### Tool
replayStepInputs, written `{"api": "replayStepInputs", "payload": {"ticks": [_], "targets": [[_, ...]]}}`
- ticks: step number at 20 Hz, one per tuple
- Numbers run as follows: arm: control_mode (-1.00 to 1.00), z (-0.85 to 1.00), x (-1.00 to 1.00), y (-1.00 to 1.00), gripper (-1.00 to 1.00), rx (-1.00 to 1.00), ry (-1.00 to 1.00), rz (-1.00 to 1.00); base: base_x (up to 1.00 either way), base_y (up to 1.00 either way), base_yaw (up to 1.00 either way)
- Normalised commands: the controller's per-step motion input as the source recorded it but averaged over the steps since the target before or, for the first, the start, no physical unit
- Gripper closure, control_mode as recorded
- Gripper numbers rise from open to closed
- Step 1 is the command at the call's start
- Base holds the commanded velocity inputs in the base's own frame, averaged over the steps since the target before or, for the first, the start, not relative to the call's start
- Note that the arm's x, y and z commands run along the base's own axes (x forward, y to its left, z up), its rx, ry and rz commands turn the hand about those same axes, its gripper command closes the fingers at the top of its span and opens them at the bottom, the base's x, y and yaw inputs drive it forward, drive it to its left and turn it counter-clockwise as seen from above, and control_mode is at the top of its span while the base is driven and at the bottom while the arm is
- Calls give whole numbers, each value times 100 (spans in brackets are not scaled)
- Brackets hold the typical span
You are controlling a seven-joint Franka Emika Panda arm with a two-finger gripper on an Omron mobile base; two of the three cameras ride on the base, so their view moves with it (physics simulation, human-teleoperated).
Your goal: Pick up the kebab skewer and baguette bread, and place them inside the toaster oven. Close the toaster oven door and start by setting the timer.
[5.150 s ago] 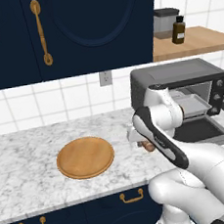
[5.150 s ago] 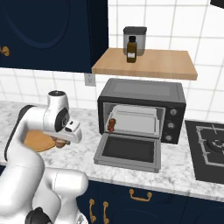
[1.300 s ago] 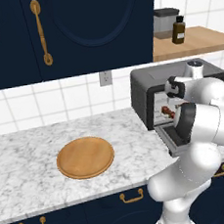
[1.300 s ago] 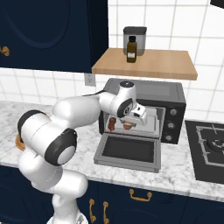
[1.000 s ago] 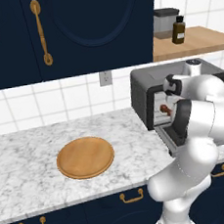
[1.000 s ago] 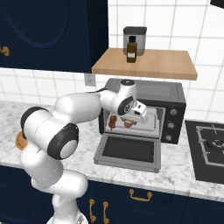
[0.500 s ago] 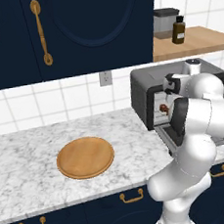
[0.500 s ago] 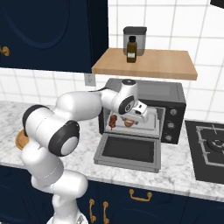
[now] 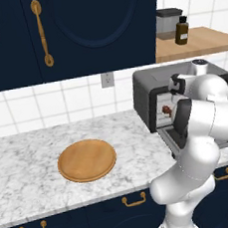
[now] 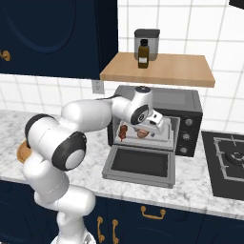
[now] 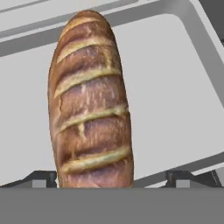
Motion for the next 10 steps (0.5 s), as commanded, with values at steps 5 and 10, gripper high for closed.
{"api": "replayStepInputs", "payload": {"ticks": [5,10], "targets": [[-100,0,-57,-3,-100,0,-9,0,0,0,0],[-100,0,-65,3,-100,0,-15,-1,0,0,0]]}}
